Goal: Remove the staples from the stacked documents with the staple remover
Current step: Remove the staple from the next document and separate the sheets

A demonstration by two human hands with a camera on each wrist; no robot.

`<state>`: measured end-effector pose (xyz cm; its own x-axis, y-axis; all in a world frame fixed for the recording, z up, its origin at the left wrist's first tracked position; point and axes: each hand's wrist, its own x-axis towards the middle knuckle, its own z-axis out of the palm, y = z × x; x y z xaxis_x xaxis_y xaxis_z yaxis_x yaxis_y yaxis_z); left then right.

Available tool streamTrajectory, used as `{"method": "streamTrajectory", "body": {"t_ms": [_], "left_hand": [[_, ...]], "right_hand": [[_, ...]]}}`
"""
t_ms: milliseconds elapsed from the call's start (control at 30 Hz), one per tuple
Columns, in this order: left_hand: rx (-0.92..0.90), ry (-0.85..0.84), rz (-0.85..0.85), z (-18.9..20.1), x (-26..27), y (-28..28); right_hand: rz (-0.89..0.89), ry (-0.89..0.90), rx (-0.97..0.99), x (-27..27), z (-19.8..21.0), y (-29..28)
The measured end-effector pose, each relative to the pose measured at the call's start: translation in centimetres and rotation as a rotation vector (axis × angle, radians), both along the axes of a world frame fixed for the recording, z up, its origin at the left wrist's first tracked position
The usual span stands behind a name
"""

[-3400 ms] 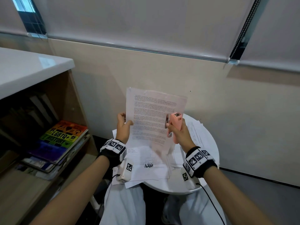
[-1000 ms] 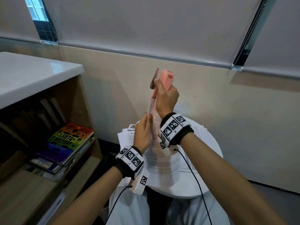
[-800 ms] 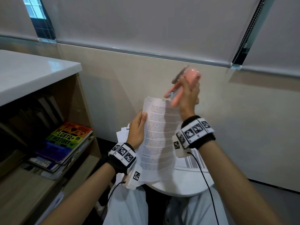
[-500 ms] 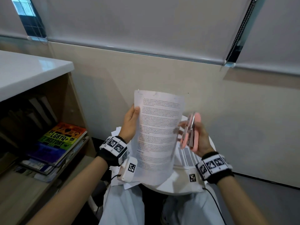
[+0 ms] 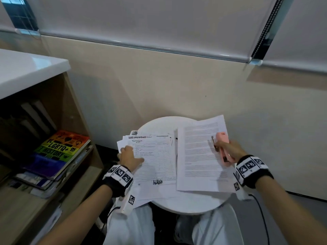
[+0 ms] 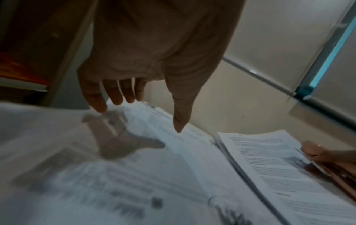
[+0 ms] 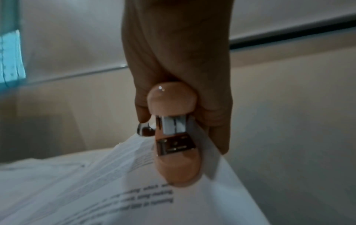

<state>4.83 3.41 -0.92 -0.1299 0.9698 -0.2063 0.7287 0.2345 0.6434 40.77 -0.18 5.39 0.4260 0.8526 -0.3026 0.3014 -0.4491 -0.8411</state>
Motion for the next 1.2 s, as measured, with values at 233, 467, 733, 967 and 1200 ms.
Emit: {"method": "streamTrajectory", "body": {"t_ms": [233,467,733,967,1200], "left_hand": [[-0.064,0.202,0.134,-4.0,-0.8,-1.3],[-0.062,0.218,0.191,-4.3,-0.2,-1.1],[0.051,0.163,0.155,-3.7,0.2,-1.3],[0.180,-0.295,0.216,-4.6,-2.0,-1.6],[0.363,-0.685,0.136,-2.8,-5.1,-5.8]], "right_hand": [[0.055,-0.206,-0.132,2.1,-5.3,5.0],[0.062,-0.446,-0.268,0.5,-7.4,5.3],[0.019,-0.112,0.109,-3.9,-6.2,0.1],[-0.159,0.263,-0.022,-5.9,-9.8,-2.1],[-0.250,0.452,-0.034,-5.0,-9.2,-2.2]]}}
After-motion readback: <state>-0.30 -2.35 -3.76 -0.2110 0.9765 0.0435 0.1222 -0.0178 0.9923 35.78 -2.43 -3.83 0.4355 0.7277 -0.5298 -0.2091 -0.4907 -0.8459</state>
